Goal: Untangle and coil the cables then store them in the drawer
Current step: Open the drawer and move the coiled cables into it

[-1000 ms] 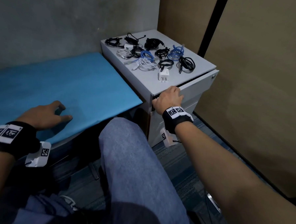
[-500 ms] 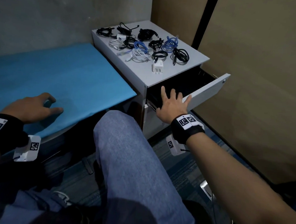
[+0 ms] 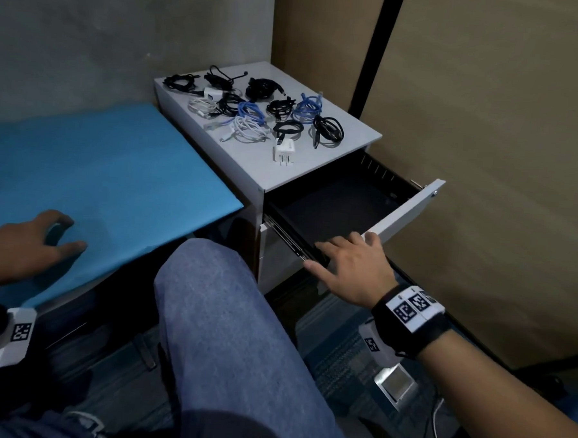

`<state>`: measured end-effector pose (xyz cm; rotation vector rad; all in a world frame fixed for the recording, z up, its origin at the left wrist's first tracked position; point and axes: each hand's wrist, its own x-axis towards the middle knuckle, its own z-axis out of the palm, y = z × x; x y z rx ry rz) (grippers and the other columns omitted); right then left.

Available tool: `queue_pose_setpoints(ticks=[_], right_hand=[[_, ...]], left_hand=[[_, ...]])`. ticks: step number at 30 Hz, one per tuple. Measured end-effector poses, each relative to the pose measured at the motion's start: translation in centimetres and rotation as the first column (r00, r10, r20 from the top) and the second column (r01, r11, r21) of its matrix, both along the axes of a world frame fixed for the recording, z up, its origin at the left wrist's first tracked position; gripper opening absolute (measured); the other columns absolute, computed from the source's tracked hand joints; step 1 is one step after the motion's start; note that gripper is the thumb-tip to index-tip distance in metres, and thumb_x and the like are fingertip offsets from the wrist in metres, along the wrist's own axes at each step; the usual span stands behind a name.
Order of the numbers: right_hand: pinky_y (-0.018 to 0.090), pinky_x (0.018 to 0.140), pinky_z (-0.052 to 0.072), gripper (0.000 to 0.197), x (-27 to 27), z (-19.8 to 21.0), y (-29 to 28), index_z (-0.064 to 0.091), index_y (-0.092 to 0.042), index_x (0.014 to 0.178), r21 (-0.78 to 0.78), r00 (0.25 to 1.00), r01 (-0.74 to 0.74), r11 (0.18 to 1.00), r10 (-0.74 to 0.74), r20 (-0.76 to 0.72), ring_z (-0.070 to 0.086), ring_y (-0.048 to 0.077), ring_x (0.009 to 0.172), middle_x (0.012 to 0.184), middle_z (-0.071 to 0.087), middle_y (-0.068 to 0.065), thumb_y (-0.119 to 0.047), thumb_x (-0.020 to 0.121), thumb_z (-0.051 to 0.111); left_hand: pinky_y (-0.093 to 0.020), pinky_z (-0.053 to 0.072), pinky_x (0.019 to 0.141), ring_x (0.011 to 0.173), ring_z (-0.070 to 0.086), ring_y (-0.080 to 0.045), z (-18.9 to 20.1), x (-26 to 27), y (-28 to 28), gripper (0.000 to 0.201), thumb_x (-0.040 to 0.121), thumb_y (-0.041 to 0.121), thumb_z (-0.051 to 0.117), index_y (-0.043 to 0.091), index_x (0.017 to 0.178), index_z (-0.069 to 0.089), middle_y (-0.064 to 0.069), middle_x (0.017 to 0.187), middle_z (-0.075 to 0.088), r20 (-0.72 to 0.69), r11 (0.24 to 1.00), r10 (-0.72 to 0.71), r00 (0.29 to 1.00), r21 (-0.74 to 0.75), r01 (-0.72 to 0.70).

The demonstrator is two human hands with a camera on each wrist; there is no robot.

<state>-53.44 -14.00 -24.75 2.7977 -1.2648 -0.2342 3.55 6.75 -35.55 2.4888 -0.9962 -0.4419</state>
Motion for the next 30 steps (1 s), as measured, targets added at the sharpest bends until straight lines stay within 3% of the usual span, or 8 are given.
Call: queue_pose_setpoints(ticks=[4,7,10,13,17,21,26,30], right_hand=[[0.045,0.103,0.038,0.066,-0.1,2.3,-0.7,0.052,-0.029,0.141,0.13,0.997,0.075,0.989,-0.078,0.024,0.056,0.026,0.124,0.137,0.059,0.0,-0.07,0.098,0.025],[0.041,0.097,0.042,0.056,1.4,3.9,-1.0,0.058,-0.024,0.133,0.195,1.0,0.016,0.981,-0.015,-0.01,0.058,0.026,0.121,0.132,0.061,0.004,-0.063,0.1,0.037],[0.037,0.084,0.044,0.047,4.2,4.6,-1.3,0.064,-0.019,0.117,0.188,0.999,-0.018,0.982,0.025,-0.037,0.063,0.03,0.113,0.122,0.066,0.008,-0.058,0.099,0.046],[0.037,0.086,0.047,0.046,7.9,4.9,-2.3,0.065,-0.013,0.12,0.193,1.0,0.002,0.981,0.002,-0.025,0.064,0.032,0.114,0.125,0.066,0.012,-0.052,0.098,0.053],[0.035,0.085,0.051,0.036,11.5,3.0,-4.5,0.065,-0.006,0.121,0.265,0.997,0.075,0.961,-0.068,-0.036,0.066,0.034,0.112,0.124,0.067,0.015,-0.033,0.099,0.057],[0.042,0.089,0.051,0.029,12.0,0.5,-4.8,0.058,0.001,0.124,0.314,0.992,0.113,0.943,-0.124,0.014,0.063,0.041,0.115,0.126,0.063,0.024,-0.007,0.098,0.047],[0.043,0.086,0.047,0.032,10.6,-0.4,-4.0,0.048,0.001,0.129,0.279,0.993,0.118,0.953,-0.122,-0.003,0.059,0.043,0.118,0.129,0.058,0.025,-0.003,0.098,0.042],[0.042,0.09,0.047,0.032,8.1,-0.2,-4.0,0.049,0.0,0.129,0.394,0.986,0.163,0.904,-0.163,-0.035,0.058,0.042,0.118,0.129,0.057,0.025,-0.006,0.097,0.046]], left_hand=[[-0.041,0.051,0.089,0.104,0.06,-0.039,-0.7,0.6,-0.1,0.067,0.061,0.088,0.067,0.05,0.114,0.049,-0.012,0.122,0.061,-0.003,1.0,0.012,1.0,-0.012,-0.012],[-0.04,0.05,0.089,0.105,0.059,-0.039,-1.8,1.7,-0.1,0.074,0.056,0.093,0.064,0.049,0.114,0.05,-0.011,0.122,0.06,-0.008,1.0,0.006,1.0,-0.014,-0.006],[-0.041,0.05,0.087,0.102,0.06,-0.039,-0.5,0.5,0.0,0.07,0.06,0.09,0.066,0.049,0.115,0.05,-0.012,0.122,0.061,0.011,1.0,-0.017,1.0,0.007,0.017],[-0.044,0.051,0.085,0.098,0.062,-0.04,1.3,-1.4,-0.1,0.061,0.069,0.077,0.071,0.047,0.117,0.048,-0.015,0.12,0.062,0.069,0.998,-0.036,0.997,0.056,0.032],[-0.045,0.048,0.087,0.105,0.06,-0.042,2.0,-2.3,0.1,0.065,0.066,0.085,0.066,0.049,0.116,0.048,-0.017,0.124,0.062,0.109,0.995,-0.084,0.99,0.067,0.078],[-0.048,0.049,0.087,0.098,0.062,-0.04,2.9,-3.4,0.2,0.061,0.071,0.077,0.065,0.044,0.119,0.048,-0.016,0.122,0.064,0.143,0.991,-0.11,0.984,0.089,0.098],[-0.049,0.05,0.089,0.103,0.064,-0.04,3.0,-3.8,0.3,0.07,0.064,0.086,0.059,0.043,0.119,0.049,-0.014,0.123,0.065,0.167,0.99,-0.126,0.978,0.077,0.115],[-0.046,0.049,0.085,0.099,0.063,-0.037,2.6,-3.6,0.5,0.085,0.055,0.101,0.048,0.046,0.121,0.047,-0.011,0.121,0.065,0.141,0.991,-0.131,0.981,0.052,0.125]])
